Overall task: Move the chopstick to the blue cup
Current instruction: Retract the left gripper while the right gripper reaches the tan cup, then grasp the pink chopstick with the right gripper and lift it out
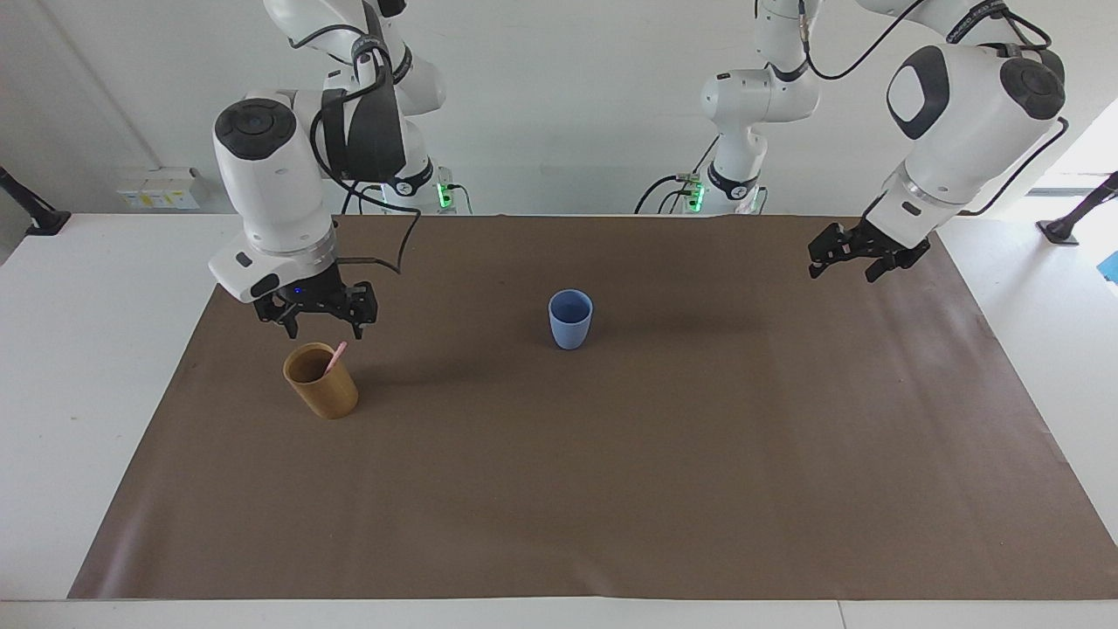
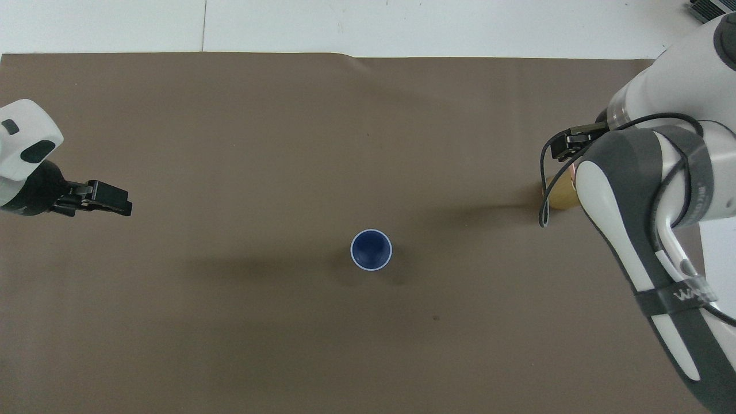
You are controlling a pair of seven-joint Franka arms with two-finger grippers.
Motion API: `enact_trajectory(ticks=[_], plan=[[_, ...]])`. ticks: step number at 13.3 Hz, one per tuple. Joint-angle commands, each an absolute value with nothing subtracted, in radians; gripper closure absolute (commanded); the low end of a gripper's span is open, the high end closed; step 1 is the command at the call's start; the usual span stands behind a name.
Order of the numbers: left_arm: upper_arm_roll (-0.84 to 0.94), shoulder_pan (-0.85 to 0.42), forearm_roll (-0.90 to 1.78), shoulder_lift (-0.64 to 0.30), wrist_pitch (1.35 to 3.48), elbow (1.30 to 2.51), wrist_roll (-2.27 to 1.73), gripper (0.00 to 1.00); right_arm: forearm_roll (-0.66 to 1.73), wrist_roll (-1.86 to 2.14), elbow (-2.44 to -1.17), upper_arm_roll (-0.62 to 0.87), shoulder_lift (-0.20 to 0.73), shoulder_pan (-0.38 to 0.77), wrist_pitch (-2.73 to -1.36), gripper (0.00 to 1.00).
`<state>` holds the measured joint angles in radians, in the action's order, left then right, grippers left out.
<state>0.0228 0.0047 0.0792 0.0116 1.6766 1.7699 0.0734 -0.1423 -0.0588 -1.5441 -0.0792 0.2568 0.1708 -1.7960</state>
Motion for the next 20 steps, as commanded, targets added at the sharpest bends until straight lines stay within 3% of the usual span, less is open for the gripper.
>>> enact_trajectory(ticks=[1,4,7,9,13,20], plan=[[0.037,0.014,0.002,0.031,1.637,1.709,0.092,0.0,-0.187,-0.041,-1.612,-0.078,0.247,0.172,-1.845,0.31],[0.044,0.005,0.0,0.031,1.531,1.593,0.089,0.0,-0.213,-0.041,-1.666,-0.078,0.245,0.196,-1.884,0.41],[0.058,0.0,-0.023,0.031,1.418,1.505,0.089,0.0,-0.215,-0.041,-1.672,-0.078,0.241,0.196,-1.881,0.61],[0.063,0.003,-0.009,0.072,1.416,1.543,0.089,0.0,-0.216,-0.043,-1.672,-0.078,0.241,0.196,-1.884,0.7],[0.061,0.003,0.006,0.069,1.434,1.539,0.08,0.0,-0.245,-0.048,-1.669,-0.078,0.241,0.192,-1.882,0.98],[0.051,0.011,0.029,0.08,1.433,1.526,0.087,0.0,-0.226,-0.032,-1.666,-0.081,0.152,0.141,-1.855,1.0]])
